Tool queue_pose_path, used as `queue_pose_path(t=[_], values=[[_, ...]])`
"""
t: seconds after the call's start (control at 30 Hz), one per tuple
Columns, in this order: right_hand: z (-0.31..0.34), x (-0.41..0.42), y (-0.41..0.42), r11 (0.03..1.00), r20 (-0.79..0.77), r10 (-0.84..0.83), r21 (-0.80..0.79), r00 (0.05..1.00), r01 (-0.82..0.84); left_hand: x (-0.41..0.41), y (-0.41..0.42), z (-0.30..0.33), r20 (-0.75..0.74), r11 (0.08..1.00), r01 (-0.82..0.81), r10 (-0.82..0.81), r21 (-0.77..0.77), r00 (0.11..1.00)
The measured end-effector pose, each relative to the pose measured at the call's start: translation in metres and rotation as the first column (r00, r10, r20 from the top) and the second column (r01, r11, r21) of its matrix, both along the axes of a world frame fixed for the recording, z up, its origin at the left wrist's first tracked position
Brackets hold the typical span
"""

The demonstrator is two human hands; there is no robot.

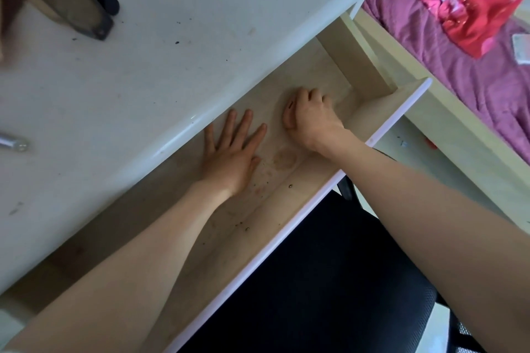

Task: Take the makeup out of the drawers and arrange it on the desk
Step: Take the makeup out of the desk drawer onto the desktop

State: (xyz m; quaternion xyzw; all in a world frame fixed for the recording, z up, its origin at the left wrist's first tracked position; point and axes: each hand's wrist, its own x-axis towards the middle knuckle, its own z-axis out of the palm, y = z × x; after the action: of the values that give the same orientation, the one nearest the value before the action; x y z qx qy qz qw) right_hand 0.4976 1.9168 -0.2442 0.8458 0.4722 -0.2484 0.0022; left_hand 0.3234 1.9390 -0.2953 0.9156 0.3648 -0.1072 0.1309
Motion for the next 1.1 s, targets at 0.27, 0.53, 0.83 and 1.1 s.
queue_pose_path(t=[0.27,0.53,0.83,1.1], values=[[0.054,-0.023,-0.031,0.992,-0.107,0.059,0.114,0.992,-0.047,-0.024,-0.026,0.052,0.134,0.955,-0.027,0.07,-0.296,0.988],[0.109,-0.094,-0.059,0.908,-0.262,0.057,0.414,0.963,0.059,-0.092,-0.053,0.139,0.506,0.997,-0.078,0.078,-0.022,0.859],[0.118,-0.18,-0.024,0.851,-0.124,0.293,0.485,0.948,-0.2,-0.201,-0.03,0.152,0.313,0.854,-0.465,0.387,0.235,0.867],[0.12,-0.225,0.028,0.857,-0.148,0.267,0.488,0.952,-0.165,-0.252,-0.03,0.137,0.12,0.789,-0.549,0.539,0.276,0.834]])
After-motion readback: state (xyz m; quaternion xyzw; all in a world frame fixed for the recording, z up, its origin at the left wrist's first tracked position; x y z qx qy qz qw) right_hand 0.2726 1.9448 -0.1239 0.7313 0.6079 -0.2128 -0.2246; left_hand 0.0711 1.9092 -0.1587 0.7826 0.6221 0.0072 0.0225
